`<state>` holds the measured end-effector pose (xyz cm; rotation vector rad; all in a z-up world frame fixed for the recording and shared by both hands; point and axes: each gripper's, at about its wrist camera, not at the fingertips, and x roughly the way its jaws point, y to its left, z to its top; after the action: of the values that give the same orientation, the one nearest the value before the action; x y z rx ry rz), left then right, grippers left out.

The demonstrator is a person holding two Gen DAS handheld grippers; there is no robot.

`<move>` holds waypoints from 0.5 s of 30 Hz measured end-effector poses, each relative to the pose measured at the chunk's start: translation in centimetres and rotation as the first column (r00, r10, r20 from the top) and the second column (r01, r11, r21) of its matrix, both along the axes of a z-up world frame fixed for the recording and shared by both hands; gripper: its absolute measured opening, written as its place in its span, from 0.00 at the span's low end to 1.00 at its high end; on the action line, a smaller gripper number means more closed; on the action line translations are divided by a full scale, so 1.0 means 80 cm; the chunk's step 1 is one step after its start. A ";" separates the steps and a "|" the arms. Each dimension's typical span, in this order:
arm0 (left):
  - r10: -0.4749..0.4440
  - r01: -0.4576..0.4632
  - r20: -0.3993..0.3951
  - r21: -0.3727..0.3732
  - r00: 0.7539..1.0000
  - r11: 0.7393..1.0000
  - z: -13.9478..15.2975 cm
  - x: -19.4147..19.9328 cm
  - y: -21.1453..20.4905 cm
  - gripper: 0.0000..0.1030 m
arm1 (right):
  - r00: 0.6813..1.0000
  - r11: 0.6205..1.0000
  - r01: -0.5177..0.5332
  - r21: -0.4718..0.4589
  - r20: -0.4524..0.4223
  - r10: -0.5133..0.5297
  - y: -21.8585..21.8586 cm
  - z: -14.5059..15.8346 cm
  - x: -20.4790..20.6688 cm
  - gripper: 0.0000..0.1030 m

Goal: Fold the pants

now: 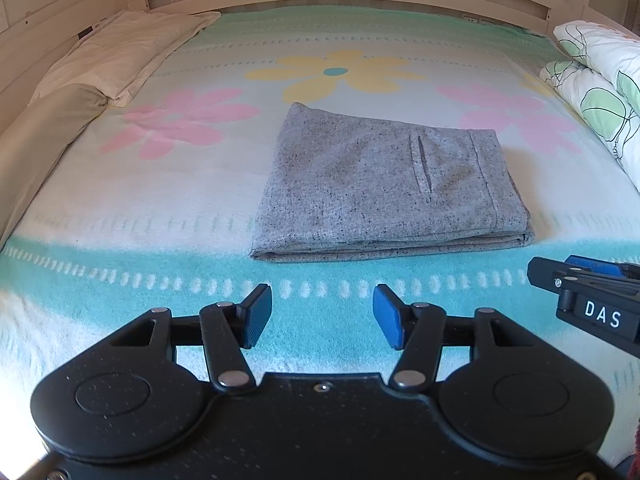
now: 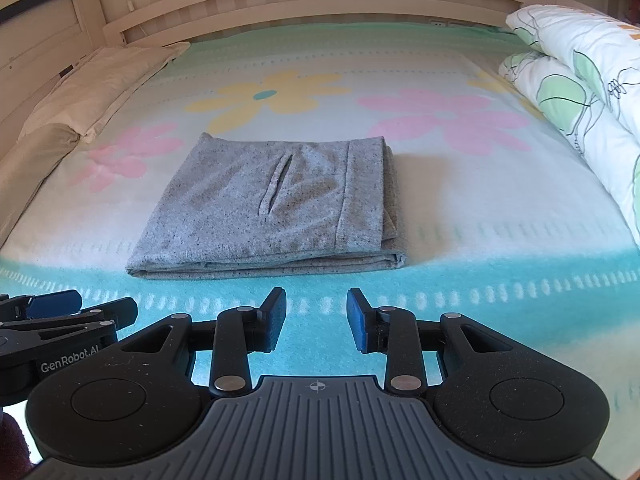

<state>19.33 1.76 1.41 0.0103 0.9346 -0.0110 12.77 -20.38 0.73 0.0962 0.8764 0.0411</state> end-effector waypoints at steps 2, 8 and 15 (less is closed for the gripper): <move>0.000 0.000 0.002 0.002 1.000 1.000 0.000 -0.001 0.000 0.60 | 1.000 1.000 0.001 -0.003 0.000 -0.001 0.000 0.000 0.000 0.32; 0.001 -0.001 0.004 0.018 1.000 1.000 -0.002 -0.001 0.000 0.60 | 1.000 1.000 0.002 -0.008 0.000 -0.002 -0.004 0.000 -0.001 0.32; -0.002 0.002 0.009 0.041 1.000 0.999 -0.005 -0.001 -0.003 0.60 | 1.000 1.000 0.007 -0.017 0.000 -0.007 -0.006 -0.001 -0.002 0.32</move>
<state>19.28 1.54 1.02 0.0496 0.9257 0.0066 12.63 -20.90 0.63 0.0832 0.8764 0.0265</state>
